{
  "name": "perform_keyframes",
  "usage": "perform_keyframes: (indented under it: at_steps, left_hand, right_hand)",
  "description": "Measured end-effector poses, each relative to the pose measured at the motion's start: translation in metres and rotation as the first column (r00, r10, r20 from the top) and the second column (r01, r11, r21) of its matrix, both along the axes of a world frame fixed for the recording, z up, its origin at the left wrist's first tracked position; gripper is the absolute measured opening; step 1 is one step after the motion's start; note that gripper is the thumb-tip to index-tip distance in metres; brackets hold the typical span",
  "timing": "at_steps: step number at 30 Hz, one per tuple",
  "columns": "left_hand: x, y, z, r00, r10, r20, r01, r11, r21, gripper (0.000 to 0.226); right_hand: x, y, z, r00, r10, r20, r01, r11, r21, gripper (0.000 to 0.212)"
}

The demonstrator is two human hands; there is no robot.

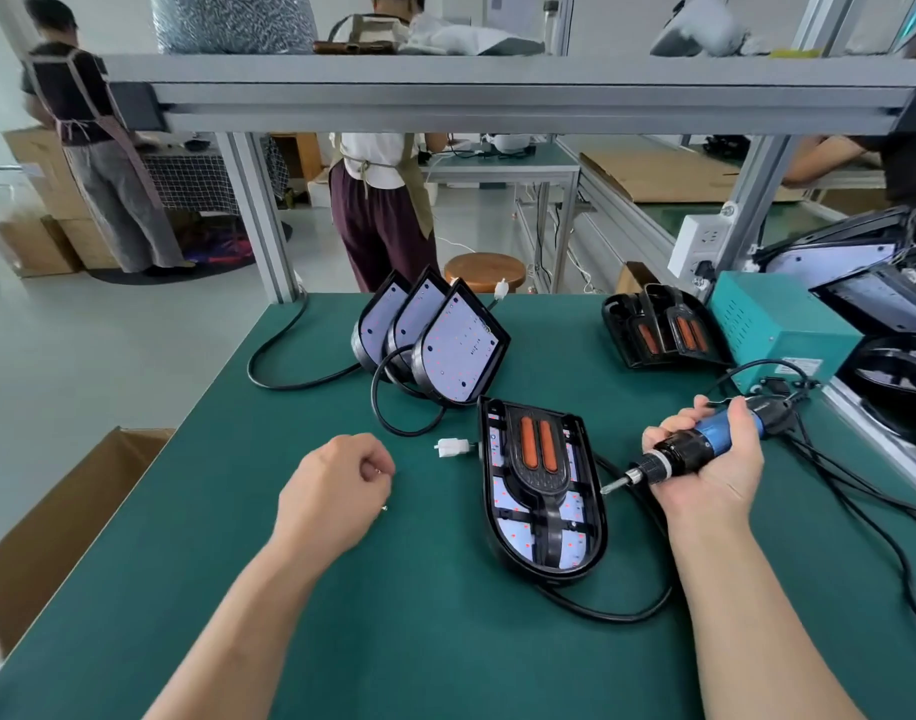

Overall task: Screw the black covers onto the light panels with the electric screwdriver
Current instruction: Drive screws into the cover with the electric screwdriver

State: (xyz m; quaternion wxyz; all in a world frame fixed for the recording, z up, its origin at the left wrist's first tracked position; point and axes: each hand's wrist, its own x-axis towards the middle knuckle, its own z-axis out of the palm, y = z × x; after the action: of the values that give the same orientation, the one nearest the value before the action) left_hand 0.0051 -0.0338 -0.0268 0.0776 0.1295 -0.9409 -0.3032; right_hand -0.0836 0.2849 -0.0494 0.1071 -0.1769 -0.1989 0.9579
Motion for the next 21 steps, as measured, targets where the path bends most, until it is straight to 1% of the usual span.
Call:
perform_keyframes:
  at_steps: [2, 5, 7, 10, 14, 17, 19, 20, 21]
  left_hand:
    - [0.002, -0.015, 0.003, 0.992, -0.096, 0.087, 0.102, 0.992, -0.067, 0.026]
    - [0.004, -0.019, 0.002, 0.973, -0.190, 0.134, 0.209, 0.967, -0.145, 0.020]
    - [0.004, -0.017, 0.001, 0.970, -0.200, 0.137, 0.224, 0.957, -0.186, 0.012]
    - [0.004, -0.013, -0.003, 0.977, -0.187, 0.100, 0.204, 0.957, -0.206, 0.007]
    - [0.004, -0.012, -0.006, 0.978, -0.185, 0.091, 0.201, 0.959, -0.202, 0.010]
    - [0.002, -0.012, -0.009, 0.976, -0.199, 0.094, 0.218, 0.935, -0.280, 0.005]
    - [0.001, -0.007, -0.013, 0.975, -0.222, 0.017, 0.217, 0.930, -0.297, 0.006]
    - [0.002, -0.002, -0.014, 0.970, -0.237, -0.062, 0.213, 0.942, -0.261, 0.009]
    - [0.003, 0.005, -0.015, 0.959, -0.240, -0.150, 0.211, 0.959, -0.188, 0.013]
  right_hand:
    - [0.000, -0.001, 0.001, 1.000, -0.003, 0.016, 0.003, 1.000, -0.001, 0.029]
    - [0.000, -0.001, 0.002, 1.000, 0.001, 0.029, -0.001, 1.000, 0.001, 0.030]
    - [0.000, -0.001, 0.002, 1.000, 0.000, 0.031, -0.001, 1.000, 0.004, 0.030]
    - [0.001, 0.000, 0.002, 0.999, 0.001, 0.035, -0.001, 1.000, 0.003, 0.030]
    - [0.001, 0.000, 0.003, 0.999, 0.002, 0.044, -0.002, 1.000, 0.003, 0.030]
    - [0.000, 0.000, 0.002, 0.999, 0.006, 0.042, -0.006, 1.000, -0.001, 0.030]
    - [0.000, 0.000, 0.002, 0.999, 0.009, 0.039, -0.009, 1.000, 0.000, 0.030]
    - [-0.001, 0.000, 0.001, 0.999, 0.011, 0.038, -0.011, 1.000, 0.004, 0.030]
    - [-0.001, 0.000, 0.001, 0.999, 0.011, 0.037, -0.011, 1.000, 0.008, 0.029]
